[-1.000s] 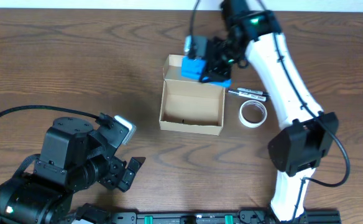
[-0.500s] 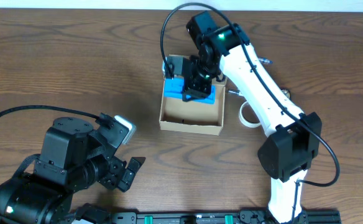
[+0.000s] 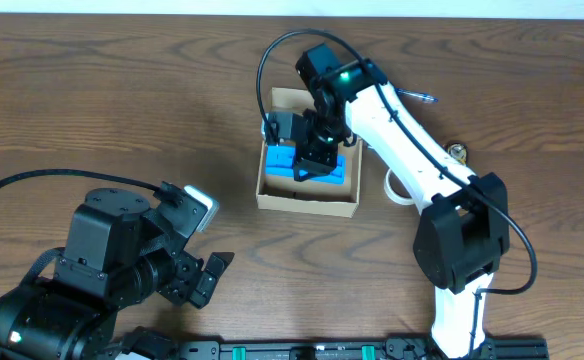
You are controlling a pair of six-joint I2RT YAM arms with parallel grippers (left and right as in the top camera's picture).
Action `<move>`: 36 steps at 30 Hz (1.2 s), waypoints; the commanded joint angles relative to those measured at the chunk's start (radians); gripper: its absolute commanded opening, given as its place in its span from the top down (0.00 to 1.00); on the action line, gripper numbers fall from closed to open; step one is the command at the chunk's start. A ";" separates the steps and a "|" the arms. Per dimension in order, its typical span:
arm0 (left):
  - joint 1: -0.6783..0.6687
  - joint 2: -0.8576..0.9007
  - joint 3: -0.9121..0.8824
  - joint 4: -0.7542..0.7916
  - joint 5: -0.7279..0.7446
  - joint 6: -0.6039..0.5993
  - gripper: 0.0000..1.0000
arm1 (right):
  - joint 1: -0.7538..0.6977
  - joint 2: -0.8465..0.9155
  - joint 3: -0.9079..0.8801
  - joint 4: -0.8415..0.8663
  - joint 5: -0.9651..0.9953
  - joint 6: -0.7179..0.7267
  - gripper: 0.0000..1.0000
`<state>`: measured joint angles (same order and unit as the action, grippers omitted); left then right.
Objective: Pack container
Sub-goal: 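Carry the eraser left and lower it into the box, then open the right gripper and lift it out of the box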
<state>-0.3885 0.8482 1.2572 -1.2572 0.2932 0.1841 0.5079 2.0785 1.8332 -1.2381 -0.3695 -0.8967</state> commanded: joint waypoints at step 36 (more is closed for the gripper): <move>0.002 0.000 0.008 -0.003 0.013 0.007 0.05 | 0.062 -0.012 -0.174 0.175 0.006 0.024 0.28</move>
<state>-0.3885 0.8482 1.2572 -1.2572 0.2932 0.1841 0.5606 2.0785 1.6527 -1.0611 -0.3481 -0.8890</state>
